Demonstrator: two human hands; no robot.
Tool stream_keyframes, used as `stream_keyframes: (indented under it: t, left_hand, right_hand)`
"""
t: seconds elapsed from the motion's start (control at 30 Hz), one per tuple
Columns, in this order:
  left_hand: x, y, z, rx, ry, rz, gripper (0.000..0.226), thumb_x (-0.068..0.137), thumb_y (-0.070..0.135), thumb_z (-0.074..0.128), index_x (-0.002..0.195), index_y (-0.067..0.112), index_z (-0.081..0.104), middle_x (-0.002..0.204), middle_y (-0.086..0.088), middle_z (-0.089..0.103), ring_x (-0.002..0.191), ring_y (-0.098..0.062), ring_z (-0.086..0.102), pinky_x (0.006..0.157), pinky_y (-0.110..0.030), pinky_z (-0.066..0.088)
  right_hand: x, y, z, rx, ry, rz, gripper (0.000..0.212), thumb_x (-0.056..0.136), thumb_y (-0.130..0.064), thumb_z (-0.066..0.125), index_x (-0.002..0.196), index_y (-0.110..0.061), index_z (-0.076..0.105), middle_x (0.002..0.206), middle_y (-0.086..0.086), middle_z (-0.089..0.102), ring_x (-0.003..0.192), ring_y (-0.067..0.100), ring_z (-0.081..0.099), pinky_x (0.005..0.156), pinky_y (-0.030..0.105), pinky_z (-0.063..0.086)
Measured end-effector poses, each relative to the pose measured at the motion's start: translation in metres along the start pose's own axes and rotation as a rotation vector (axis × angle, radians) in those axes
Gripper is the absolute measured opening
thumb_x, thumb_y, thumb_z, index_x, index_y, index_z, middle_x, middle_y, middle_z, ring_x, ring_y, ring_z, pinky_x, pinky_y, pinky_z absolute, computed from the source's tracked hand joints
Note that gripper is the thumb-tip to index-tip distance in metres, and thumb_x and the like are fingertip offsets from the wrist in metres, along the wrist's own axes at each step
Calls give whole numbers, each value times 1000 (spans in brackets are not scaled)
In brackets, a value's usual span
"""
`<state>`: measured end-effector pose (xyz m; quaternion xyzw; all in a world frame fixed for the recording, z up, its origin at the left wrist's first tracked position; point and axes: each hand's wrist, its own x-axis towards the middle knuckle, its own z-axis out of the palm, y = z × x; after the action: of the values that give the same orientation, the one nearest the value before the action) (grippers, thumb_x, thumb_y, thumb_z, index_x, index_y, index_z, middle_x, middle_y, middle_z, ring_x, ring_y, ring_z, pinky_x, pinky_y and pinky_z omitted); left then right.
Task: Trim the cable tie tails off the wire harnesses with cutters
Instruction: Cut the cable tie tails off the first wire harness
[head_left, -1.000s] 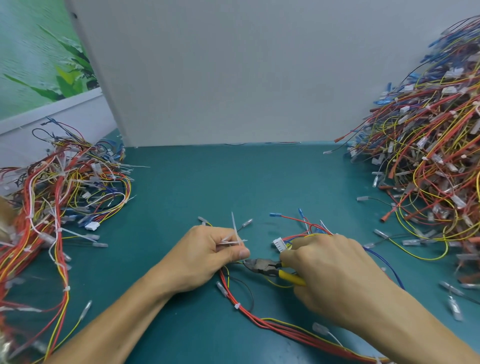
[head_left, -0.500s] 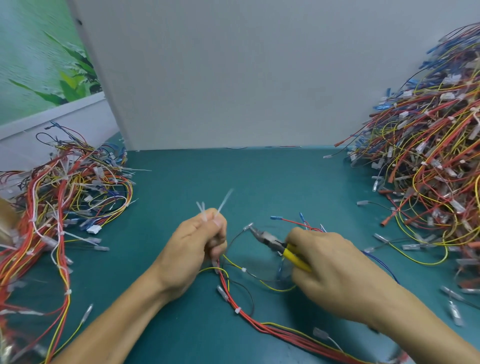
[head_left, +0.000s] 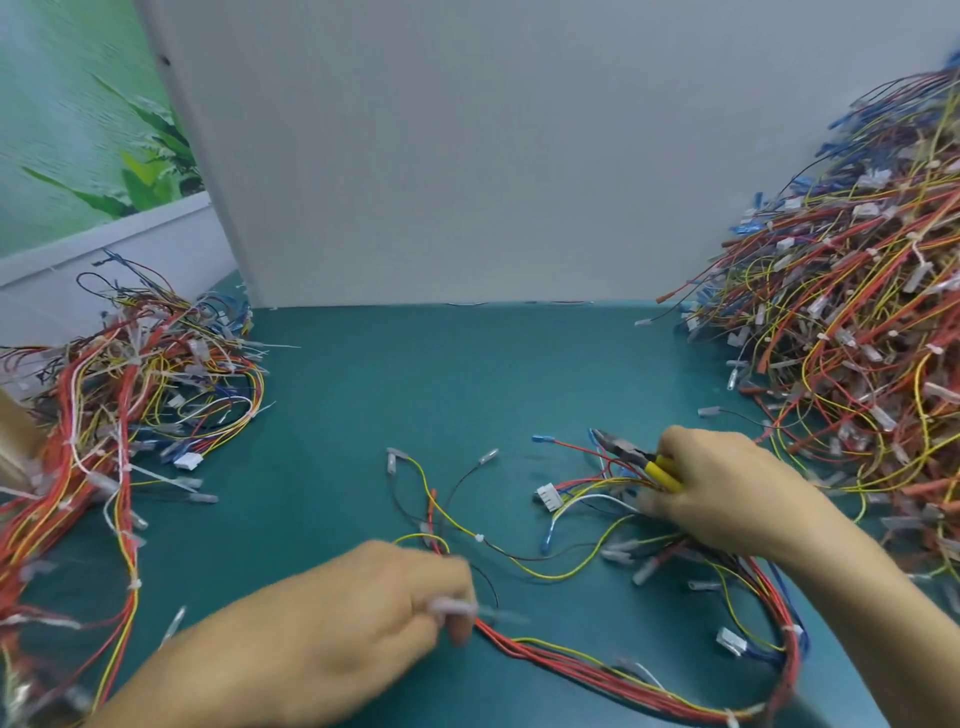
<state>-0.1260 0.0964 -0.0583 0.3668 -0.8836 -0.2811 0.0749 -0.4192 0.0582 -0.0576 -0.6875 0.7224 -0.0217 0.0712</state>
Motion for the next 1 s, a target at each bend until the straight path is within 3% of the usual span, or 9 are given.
stream_keyframes:
  t: [0.1,0.2,0.37,0.43,0.5,0.57,0.67,0.87,1.0]
  left_hand:
    - [-9,19,24,298,12,24,29,91,28,28,101,30,55,94,15,43,81,0,43,72,-15,32]
    - [-15,30,40,564,51,33,20,74,46,42,70,36,59,70,21,48,63,9,52,52,-5,22]
    - [-14,28,46,522,79,14,14,69,46,51,79,46,60,76,26,52,67,8,50,59,-4,39]
    - [-12,30,37,493,72,-37,28,71,44,42,90,51,60,85,29,52,78,11,46,70,-5,38]
    - [-2,28,32,421,168,-180,48,74,69,24,97,44,57,95,24,48,94,5,42,83,-15,39]
    - [5,25,35,392,290,-398,77,66,90,3,87,32,49,93,15,44,99,-4,45,84,-26,40]
    - [20,21,36,497,313,-630,61,76,83,24,81,26,45,85,9,45,99,-16,55,76,-32,41]
    - [39,5,27,346,340,-718,24,77,41,50,77,17,53,80,2,59,84,-26,59,66,-32,46]
    - [47,-15,1,-324,609,-647,9,82,12,58,74,15,62,59,1,64,54,-14,59,55,-27,44]
  right_hand:
    - [3,1,1,36,-36,17,34,80,-53,65,88,-24,48,91,3,53,92,29,55,71,34,43]
    - [2,2,-3,36,-47,7,35,76,-52,68,88,-24,49,90,2,55,89,28,55,71,34,45]
    - [1,9,-8,-50,-80,2,35,74,-42,71,94,-22,51,92,3,56,89,28,58,72,34,50]
    - [2,12,-8,-40,-83,12,32,72,-37,71,92,-21,52,89,3,57,86,28,59,70,34,51]
    - [5,13,-7,1,-76,23,29,70,-35,71,86,-20,52,85,3,57,83,28,59,68,33,50]
    - [8,13,-3,70,-58,38,26,70,-35,71,82,-21,53,81,2,57,83,29,58,67,32,48]
    - [15,12,6,189,17,84,22,71,-32,70,75,-19,53,77,3,57,82,31,57,62,32,41]
    - [28,14,13,647,182,228,23,69,-25,80,74,-12,61,69,9,65,69,29,60,62,34,47]
    - [32,13,9,993,273,288,19,73,-14,81,74,-8,63,65,12,63,58,25,53,60,36,45]
